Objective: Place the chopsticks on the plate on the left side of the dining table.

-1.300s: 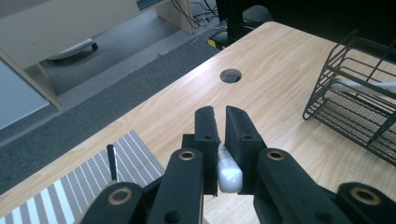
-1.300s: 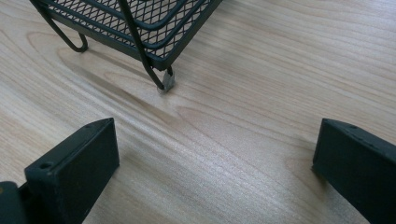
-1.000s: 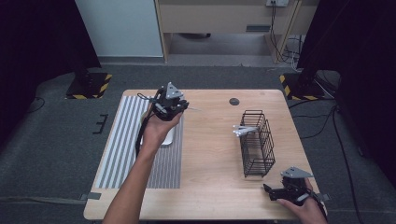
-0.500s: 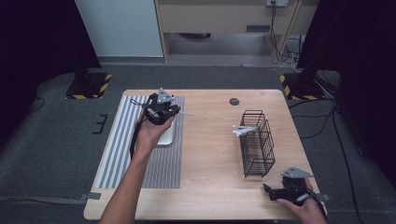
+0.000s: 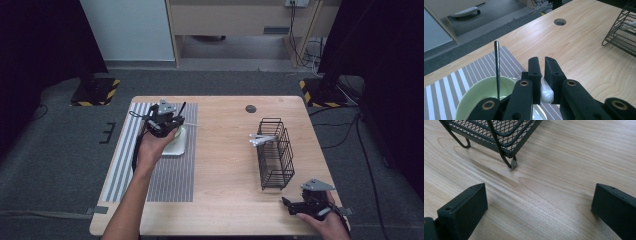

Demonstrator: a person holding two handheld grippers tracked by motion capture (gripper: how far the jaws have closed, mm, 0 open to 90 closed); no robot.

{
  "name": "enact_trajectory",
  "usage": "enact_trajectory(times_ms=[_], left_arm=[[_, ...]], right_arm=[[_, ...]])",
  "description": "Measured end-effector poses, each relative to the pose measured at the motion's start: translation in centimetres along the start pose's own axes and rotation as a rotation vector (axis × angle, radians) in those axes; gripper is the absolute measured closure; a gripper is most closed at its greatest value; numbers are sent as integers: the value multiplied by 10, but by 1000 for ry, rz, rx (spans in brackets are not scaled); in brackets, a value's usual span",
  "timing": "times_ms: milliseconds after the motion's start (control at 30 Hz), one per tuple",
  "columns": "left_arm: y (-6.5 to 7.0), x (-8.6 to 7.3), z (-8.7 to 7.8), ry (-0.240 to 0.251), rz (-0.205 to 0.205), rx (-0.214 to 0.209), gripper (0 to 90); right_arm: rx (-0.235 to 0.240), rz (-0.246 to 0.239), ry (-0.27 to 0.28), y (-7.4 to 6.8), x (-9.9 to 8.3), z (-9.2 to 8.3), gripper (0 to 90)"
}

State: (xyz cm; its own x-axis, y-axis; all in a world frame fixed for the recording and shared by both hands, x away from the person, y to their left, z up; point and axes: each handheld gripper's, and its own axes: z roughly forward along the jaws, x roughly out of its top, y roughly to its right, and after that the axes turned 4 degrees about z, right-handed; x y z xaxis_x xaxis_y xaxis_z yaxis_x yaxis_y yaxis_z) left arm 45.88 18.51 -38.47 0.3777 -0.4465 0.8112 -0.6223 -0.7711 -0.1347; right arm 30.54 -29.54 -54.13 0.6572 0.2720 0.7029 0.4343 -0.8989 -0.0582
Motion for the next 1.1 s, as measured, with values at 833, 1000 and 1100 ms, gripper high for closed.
enact_trajectory(times_ms=[833, 1000, 1100], left_arm=[[-14, -101, -16, 101, -156, -54, 831], [-11, -105, -15, 44, -98, -55, 832], [-13, -112, -13, 16, -97, -52, 832]], right_arm=[[0, -1, 0, 0, 0, 0, 4], [0, -1, 0, 0, 0, 0, 4], [-1, -1, 0, 0, 0, 0, 4]])
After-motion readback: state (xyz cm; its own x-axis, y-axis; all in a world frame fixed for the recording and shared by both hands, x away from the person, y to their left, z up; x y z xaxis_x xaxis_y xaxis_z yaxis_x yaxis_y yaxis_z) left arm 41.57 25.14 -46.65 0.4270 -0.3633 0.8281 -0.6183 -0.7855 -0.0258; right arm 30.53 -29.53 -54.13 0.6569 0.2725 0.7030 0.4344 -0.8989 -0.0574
